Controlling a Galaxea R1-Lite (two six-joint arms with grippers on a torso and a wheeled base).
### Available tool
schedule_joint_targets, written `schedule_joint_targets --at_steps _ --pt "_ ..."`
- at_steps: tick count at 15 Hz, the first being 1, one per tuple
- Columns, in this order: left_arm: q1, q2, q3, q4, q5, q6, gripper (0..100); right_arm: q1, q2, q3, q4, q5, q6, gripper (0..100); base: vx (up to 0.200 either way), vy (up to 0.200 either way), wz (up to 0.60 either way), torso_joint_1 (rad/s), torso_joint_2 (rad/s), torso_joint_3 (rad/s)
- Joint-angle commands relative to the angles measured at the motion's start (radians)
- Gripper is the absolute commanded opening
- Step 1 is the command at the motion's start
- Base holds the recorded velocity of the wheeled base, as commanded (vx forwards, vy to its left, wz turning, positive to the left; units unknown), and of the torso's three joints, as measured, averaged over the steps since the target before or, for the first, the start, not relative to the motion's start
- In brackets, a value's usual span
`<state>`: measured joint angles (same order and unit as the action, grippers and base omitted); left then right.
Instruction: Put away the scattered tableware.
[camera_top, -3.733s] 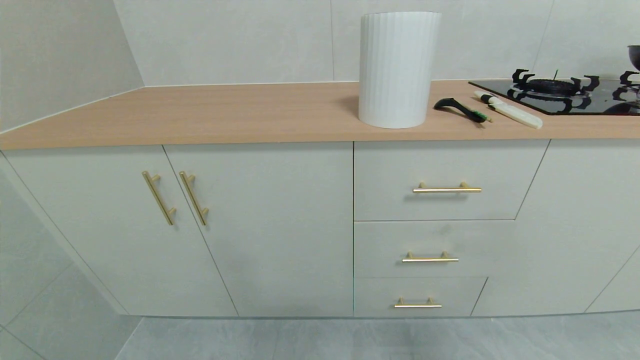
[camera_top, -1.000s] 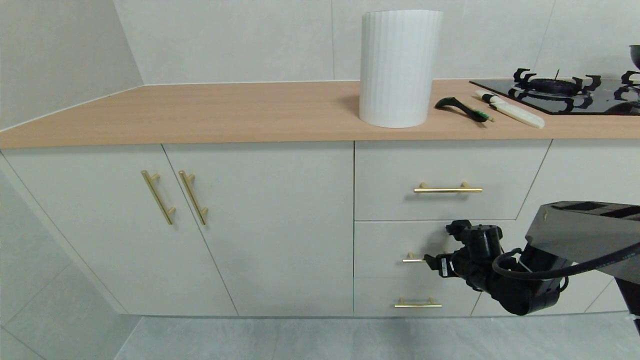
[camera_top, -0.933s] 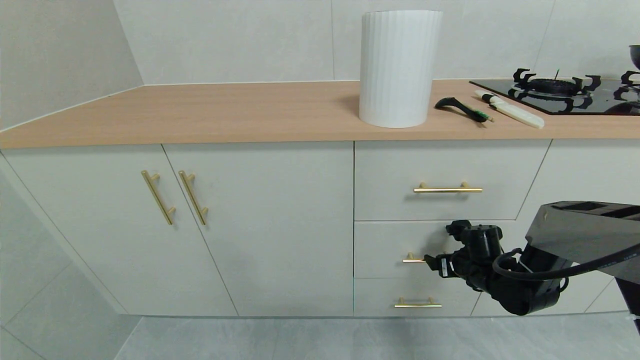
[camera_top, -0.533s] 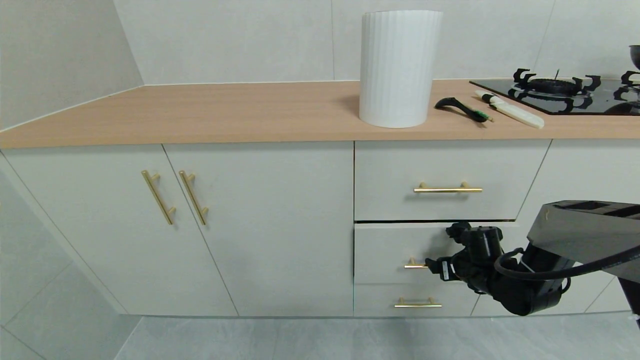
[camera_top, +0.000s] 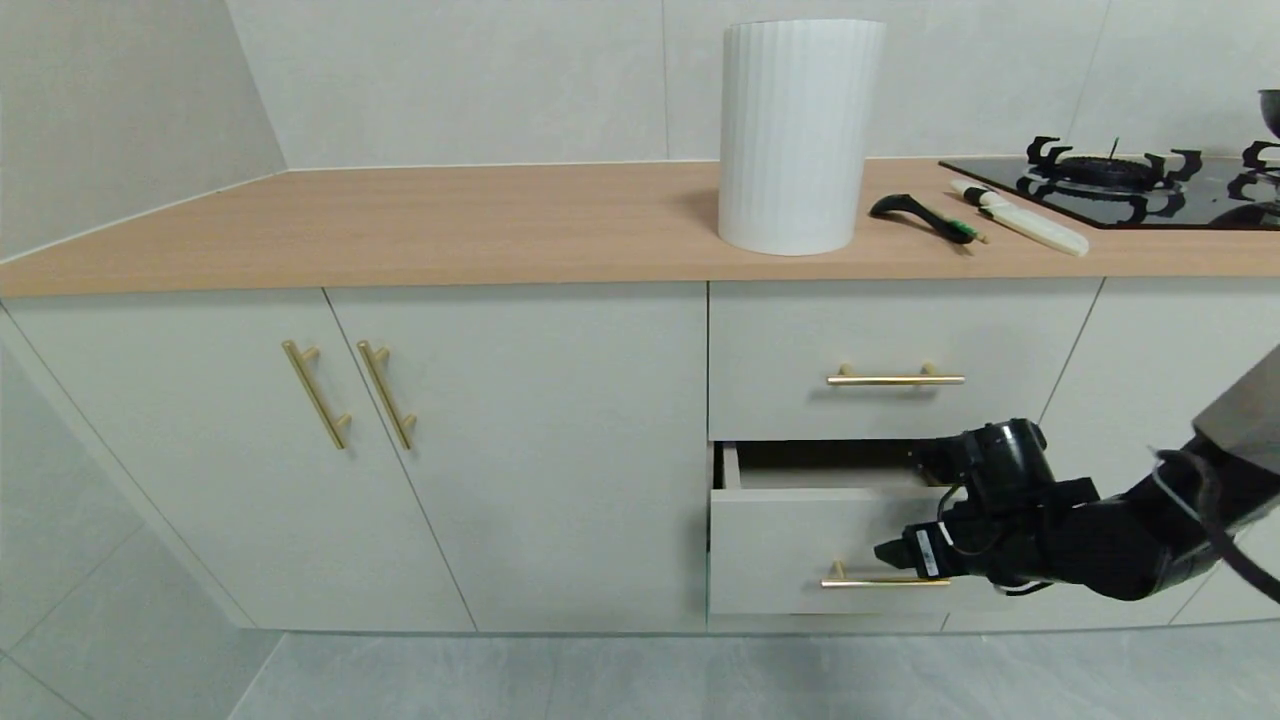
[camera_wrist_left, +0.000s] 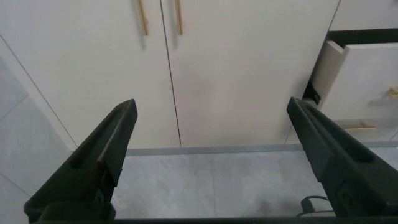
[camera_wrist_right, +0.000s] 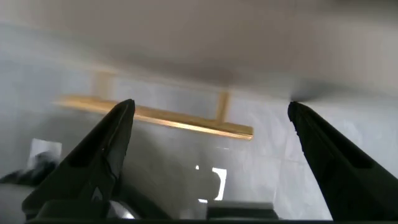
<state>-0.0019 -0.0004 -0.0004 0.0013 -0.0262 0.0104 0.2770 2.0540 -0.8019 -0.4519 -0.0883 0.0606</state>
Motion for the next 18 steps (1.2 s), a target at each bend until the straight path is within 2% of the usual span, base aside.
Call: schedule_joint_targets --at_steps 1,5,12,18 --pt "0.000 0.000 0.000 0.000 0.000 0.000 100 0.045 -0.213 0.017 0.038 0.001 0.004 100 0.000 0.000 0.00 0.000 0.00 0.000" --pt "0.000 0.000 0.000 0.000 0.000 0.000 100 0.068 -0.216 0.017 0.006 -0.022 0.011 100 0.000 0.000 0.00 0.000 0.00 0.000" --pt "0.000 0.000 0.000 0.000 0.000 0.000 100 0.067 0.043 0.012 -0.366 -0.140 0.033 100 0.000 0.000 0.00 0.000 0.00 0.000" --pt "0.000 0.000 0.000 0.000 0.000 0.000 100 0.065 0.075 0.000 -0.383 -0.154 0.031 100 0.000 0.000 0.00 0.000 0.00 0.000"
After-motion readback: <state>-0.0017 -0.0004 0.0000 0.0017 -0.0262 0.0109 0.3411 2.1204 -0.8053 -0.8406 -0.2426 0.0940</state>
